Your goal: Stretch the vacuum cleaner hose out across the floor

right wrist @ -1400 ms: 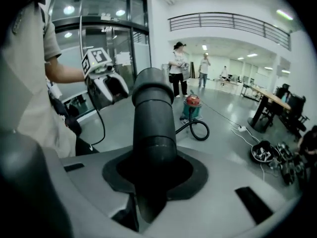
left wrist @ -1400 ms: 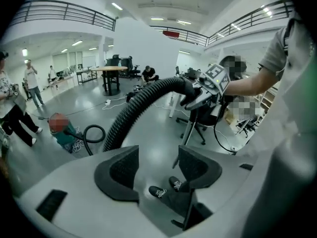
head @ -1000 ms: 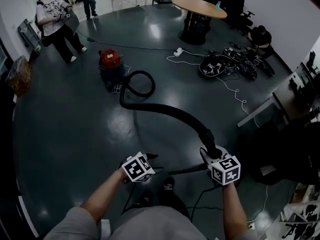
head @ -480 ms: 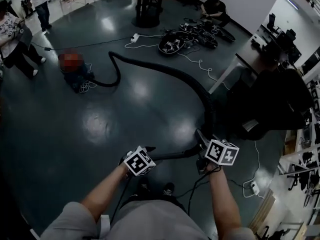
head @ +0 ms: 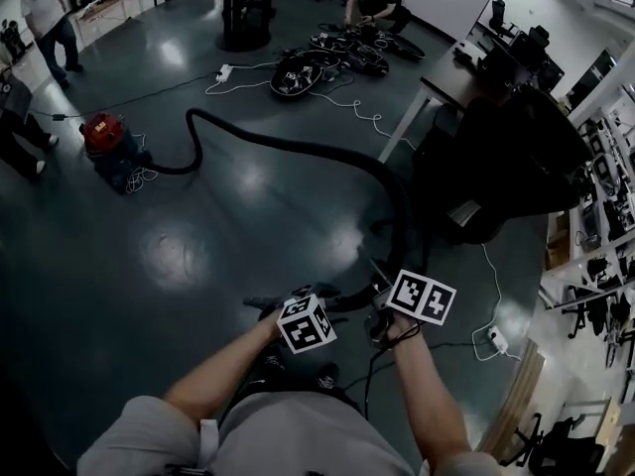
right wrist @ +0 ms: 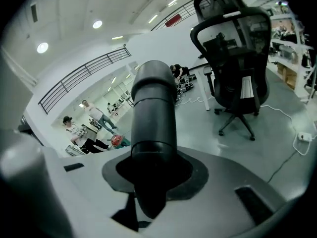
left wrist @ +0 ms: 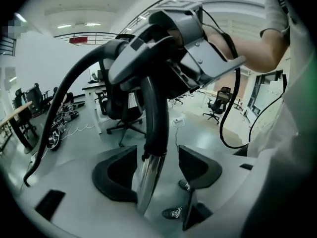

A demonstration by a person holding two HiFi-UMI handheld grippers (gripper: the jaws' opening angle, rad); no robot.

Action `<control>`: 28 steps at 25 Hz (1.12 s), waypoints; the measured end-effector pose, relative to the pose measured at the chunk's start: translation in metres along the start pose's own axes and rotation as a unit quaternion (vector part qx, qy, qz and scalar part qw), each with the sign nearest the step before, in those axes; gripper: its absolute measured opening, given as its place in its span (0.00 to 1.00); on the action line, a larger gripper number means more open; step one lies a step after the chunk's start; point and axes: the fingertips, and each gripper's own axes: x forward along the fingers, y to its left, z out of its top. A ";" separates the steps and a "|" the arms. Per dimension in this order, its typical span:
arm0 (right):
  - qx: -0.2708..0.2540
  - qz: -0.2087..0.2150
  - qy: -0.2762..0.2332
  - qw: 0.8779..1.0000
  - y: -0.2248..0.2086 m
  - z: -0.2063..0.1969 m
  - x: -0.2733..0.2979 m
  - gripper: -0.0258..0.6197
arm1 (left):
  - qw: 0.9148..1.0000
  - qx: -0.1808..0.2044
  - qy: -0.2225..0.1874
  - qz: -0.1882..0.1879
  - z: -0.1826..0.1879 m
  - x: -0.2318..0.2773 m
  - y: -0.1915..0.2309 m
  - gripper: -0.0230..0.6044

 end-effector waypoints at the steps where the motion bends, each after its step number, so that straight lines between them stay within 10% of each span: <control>1: 0.004 0.000 0.002 1.000 -0.003 -0.002 -0.006 0.21 | 1.000 0.006 0.001 -0.004 0.006 0.008 -0.006 0.44; 10: 0.053 0.049 0.057 0.996 -0.040 -0.035 -0.037 0.21 | 0.994 0.105 0.023 0.022 0.046 0.064 -0.056 0.33; 16: 0.066 0.177 0.104 0.976 -0.035 -0.066 -0.049 0.21 | 0.996 0.068 0.055 0.006 0.035 0.076 -0.096 0.32; 20: 0.078 0.236 0.134 0.959 -0.023 -0.076 -0.071 0.43 | 0.998 0.021 0.059 0.003 0.039 0.067 -0.124 0.33; 28: 0.009 0.253 0.130 0.959 -0.037 -0.061 -0.122 0.48 | 0.996 0.007 0.089 0.003 0.004 0.046 -0.160 0.33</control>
